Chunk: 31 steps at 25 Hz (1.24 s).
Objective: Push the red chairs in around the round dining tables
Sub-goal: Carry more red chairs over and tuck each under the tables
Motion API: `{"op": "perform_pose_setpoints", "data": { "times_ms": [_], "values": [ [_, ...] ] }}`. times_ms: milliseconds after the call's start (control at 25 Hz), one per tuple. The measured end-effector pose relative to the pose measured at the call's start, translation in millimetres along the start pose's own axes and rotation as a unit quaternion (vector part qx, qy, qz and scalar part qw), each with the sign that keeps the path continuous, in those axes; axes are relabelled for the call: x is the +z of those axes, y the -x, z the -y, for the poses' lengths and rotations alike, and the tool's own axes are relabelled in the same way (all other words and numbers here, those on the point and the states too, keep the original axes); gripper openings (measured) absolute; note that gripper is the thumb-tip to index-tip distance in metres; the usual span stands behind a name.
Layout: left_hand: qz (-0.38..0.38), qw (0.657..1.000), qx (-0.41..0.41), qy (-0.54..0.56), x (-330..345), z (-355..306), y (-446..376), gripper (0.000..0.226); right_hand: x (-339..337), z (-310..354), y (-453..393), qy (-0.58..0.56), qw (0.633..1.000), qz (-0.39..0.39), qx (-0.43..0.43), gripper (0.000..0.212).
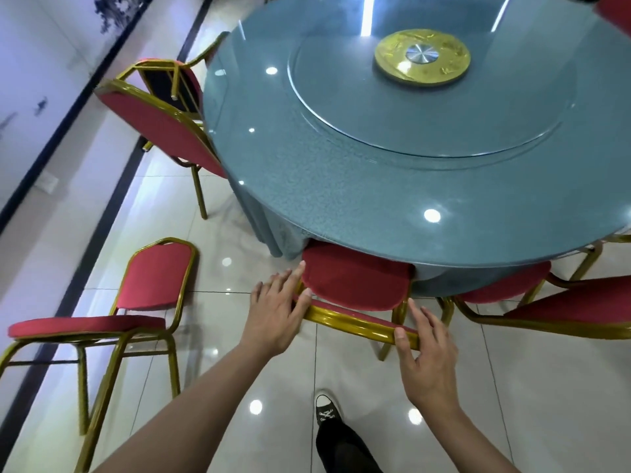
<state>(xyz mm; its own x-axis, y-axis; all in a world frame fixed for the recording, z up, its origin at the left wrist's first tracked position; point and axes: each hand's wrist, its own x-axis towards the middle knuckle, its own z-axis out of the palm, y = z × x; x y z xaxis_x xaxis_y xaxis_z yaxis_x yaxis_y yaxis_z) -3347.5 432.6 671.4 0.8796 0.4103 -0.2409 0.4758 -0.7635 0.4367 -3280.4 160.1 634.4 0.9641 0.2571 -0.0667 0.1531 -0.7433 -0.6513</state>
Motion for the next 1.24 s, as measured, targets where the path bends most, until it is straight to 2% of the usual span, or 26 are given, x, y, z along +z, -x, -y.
{"op": "perform_pose_setpoints", "data": {
  "times_ms": [200, 560, 800, 960, 1240],
  "values": [
    [-0.035, 0.998, -0.044, -0.017, -24, 10, 23, 0.070, -12, 25, -8, 0.041, 0.997, 0.025, -0.061, 0.065],
    [-0.100, 0.985, -0.142, 0.012, -86, 70, 57, 0.071, 32, 157, -40, 0.026, 0.972, 0.072, -0.223, 0.063],
    [-0.171, 0.961, -0.214, 0.044, -153, 154, 55, 0.065, 94, 270, -74, 0.018, 0.947, 0.130, -0.292, 0.063],
    [-0.219, 0.940, -0.260, 0.039, -194, 217, 54, 0.074, 147, 353, -91, 0.006, 0.929, 0.177, -0.324, 0.063],
    [-0.246, 0.916, -0.316, 0.033, -245, 294, 45, 0.081, 227, 466, -103, 0.019, 0.894, 0.250, -0.371, 0.062]
  ]
}}
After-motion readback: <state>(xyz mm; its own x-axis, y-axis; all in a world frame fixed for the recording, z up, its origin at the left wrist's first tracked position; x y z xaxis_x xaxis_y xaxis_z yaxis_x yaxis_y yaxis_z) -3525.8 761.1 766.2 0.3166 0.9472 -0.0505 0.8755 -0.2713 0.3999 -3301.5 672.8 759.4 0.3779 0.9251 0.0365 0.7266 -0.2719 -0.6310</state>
